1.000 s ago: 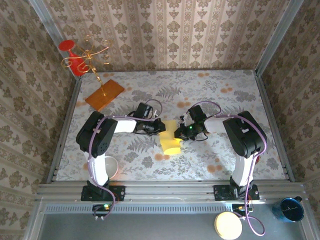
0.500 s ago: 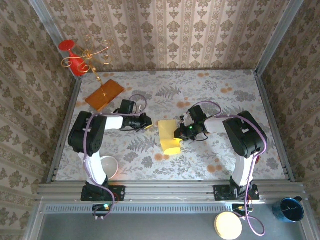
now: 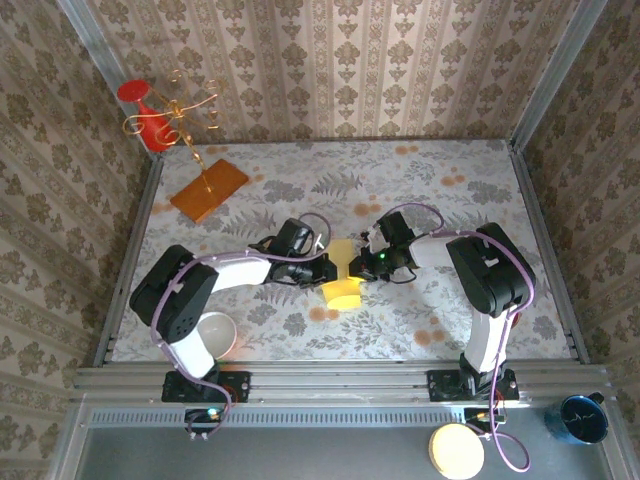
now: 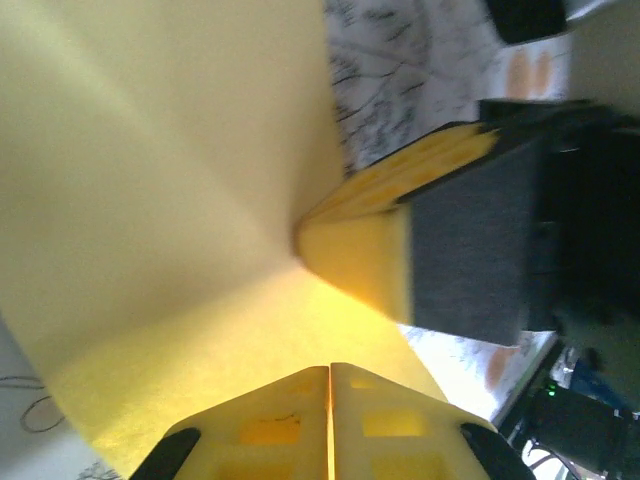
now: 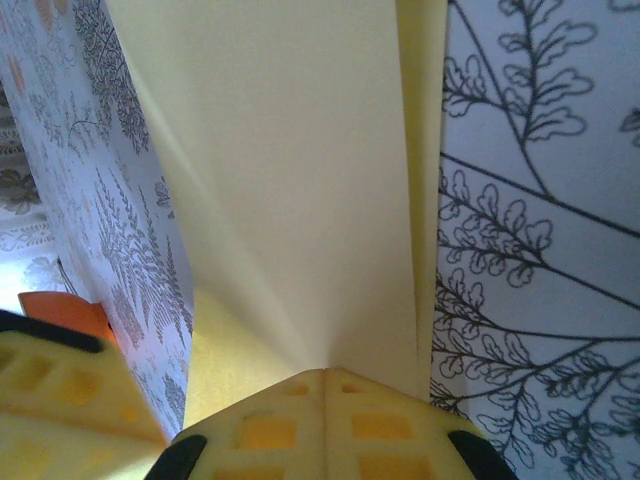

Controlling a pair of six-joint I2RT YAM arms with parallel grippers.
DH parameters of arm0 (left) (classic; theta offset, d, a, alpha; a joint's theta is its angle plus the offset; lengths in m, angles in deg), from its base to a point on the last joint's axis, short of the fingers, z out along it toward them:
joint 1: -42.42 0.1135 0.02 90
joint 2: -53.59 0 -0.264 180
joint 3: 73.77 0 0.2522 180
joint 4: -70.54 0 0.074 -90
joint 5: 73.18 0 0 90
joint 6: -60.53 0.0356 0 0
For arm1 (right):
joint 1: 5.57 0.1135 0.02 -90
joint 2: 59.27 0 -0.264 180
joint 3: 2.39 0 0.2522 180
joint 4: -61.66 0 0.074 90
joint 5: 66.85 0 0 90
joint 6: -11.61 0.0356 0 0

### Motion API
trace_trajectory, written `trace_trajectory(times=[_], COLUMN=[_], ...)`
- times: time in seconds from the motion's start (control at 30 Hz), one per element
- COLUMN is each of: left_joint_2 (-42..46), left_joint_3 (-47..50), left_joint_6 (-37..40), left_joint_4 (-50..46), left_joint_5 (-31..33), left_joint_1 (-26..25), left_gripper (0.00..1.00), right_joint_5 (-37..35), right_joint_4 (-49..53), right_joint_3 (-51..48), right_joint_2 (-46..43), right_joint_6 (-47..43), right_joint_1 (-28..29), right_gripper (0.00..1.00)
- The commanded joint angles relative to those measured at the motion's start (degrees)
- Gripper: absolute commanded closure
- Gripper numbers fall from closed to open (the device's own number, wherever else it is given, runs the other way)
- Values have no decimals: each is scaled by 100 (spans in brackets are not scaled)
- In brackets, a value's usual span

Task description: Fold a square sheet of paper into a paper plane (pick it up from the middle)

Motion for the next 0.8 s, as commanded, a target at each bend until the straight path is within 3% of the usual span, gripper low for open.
trace_trajectory(times=[0.0, 0.43, 0.63, 0.77], left_joint_2=[-183, -145, 501, 930], left_joint_3=[-9, 439, 880, 548], left_joint_6=[-188, 443, 609, 495], left_joint_4=[-54, -945, -1400, -1272], left_joint_5=[94, 341, 484, 389], left_joint_1=[6, 158, 449, 268], left_gripper=[91, 91, 91, 91], right_joint_5=[-1683, -1721, -1727, -1717], right_joint_4=[1423, 1335, 1326, 1325], right_joint_3=[-582, -676, -682, -682], right_joint_2=[604, 590, 536, 494], right_joint_6=[96, 150, 150, 167], right_joint_1=[-219, -215, -215, -215], right_gripper=[98, 98, 98, 98])
